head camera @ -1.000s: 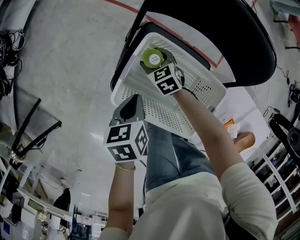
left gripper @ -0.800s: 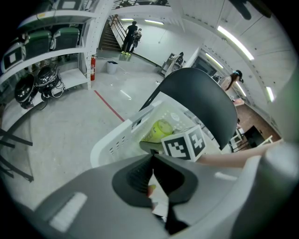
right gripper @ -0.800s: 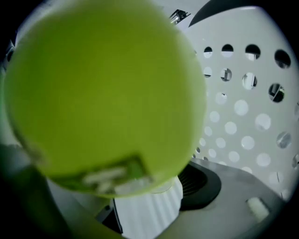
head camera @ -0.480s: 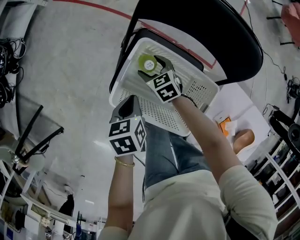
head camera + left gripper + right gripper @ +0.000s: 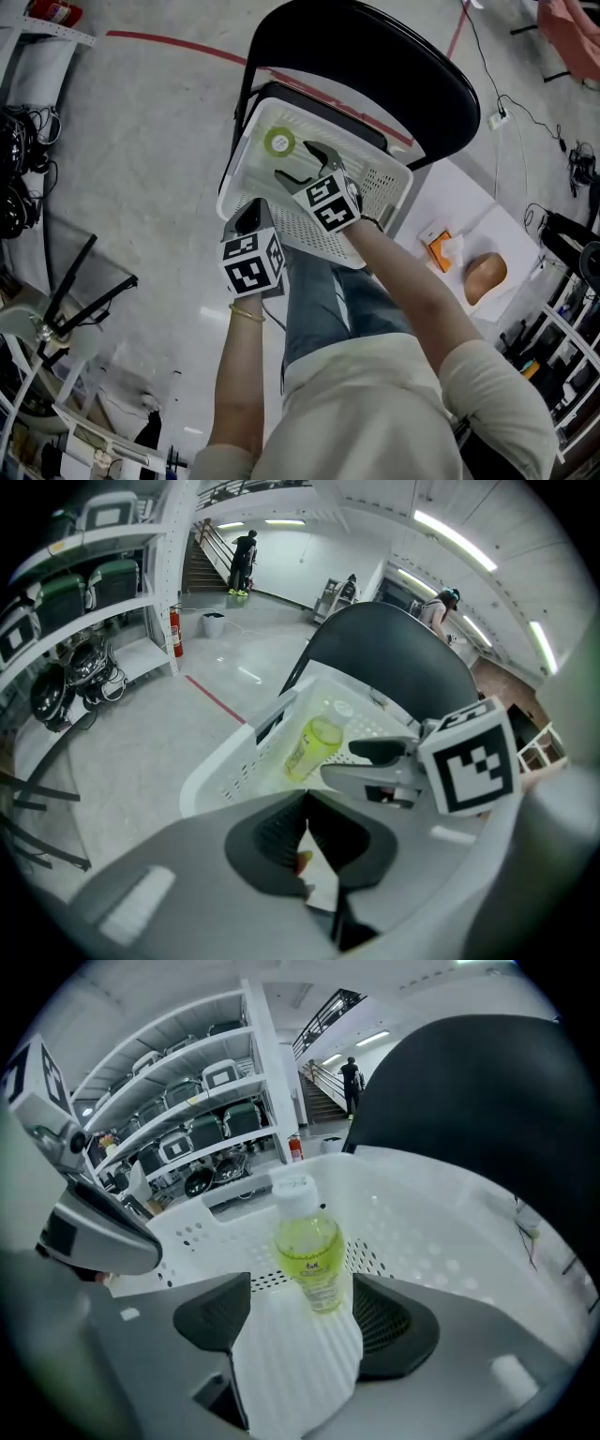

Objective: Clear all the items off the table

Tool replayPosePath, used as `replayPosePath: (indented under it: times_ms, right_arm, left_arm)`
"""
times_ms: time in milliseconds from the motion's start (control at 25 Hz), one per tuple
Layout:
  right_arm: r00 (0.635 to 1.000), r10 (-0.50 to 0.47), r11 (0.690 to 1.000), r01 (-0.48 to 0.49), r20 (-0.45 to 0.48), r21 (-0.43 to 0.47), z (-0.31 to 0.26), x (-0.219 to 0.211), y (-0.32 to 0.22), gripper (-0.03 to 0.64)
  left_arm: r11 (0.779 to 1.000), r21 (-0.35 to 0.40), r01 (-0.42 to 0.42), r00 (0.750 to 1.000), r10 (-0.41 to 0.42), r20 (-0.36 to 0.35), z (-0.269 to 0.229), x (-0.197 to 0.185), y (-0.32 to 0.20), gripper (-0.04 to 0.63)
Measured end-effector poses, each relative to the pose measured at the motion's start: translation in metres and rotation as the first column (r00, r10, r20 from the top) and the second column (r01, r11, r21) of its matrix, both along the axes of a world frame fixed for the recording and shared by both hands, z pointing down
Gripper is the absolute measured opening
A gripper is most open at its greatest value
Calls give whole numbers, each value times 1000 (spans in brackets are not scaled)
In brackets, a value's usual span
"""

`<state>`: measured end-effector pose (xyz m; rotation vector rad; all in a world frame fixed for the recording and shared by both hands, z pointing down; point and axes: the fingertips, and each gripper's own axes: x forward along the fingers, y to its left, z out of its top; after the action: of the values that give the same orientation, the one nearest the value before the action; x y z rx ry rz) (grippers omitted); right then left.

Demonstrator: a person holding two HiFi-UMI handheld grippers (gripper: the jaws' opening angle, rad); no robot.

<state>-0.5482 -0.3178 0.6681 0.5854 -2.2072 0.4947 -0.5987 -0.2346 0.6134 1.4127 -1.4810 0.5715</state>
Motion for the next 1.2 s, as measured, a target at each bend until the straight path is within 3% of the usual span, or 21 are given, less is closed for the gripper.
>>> replayPosePath:
  times_ms: [400, 640, 1080, 1200]
  right_arm:
    - [999, 38, 999, -39, 19, 30, -57, 34, 7, 258]
    - [989, 144, 988, -145, 16, 47, -89, 62, 1, 191]
    - [948, 315, 943, -318, 43, 101, -138, 114, 4, 10]
    - [938, 342, 932, -345, 52, 109, -150, 123, 9, 0]
  left_arm:
    - [997, 2, -76, 997, 76, 15, -25, 18, -4, 9]
    - [989, -1, -149, 989, 149, 2, -41, 40, -2, 9]
    - [953, 37, -301, 954, 300, 20, -75, 71, -13, 9]
    - [942, 41, -332, 943, 331, 23, -83, 78, -15, 9]
